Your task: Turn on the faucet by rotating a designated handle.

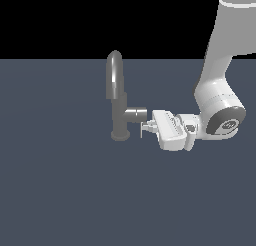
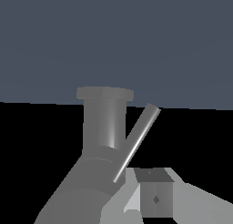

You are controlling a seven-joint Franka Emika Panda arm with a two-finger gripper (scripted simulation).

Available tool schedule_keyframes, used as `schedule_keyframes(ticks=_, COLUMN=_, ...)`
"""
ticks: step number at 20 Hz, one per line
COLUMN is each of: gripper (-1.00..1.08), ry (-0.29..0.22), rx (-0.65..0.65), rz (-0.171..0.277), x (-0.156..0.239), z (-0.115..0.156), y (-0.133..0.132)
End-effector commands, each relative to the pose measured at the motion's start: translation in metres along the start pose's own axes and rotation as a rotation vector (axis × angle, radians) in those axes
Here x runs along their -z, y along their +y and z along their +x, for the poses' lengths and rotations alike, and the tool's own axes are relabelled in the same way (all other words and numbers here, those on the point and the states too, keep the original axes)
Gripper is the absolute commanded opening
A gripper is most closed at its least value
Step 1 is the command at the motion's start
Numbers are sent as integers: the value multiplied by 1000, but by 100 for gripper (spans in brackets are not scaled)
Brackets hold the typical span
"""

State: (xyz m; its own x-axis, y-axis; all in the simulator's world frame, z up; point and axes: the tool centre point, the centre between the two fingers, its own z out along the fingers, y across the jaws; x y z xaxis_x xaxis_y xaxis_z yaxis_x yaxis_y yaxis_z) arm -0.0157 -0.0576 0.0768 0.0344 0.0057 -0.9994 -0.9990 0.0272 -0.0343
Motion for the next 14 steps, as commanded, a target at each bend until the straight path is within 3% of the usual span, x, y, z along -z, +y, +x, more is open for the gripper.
schedule_keyframes(ticks=1, gripper=-100, ry=6, rx=-39, rz=0, x=-11, z=33, y=3)
schedule_keyframes(ticks=2, gripper=-100, ry=6, rx=-39, rz=0, x=-11, z=33, y=3)
schedule_keyframes(ticks=3, gripper=-100, ry=14, rx=-12, rz=14, x=4, z=15, y=-2)
schedule_keyframes(ticks=14, gripper=-100, ry=10, rx=-27, rz=7, x=-3, z=31, y=-28)
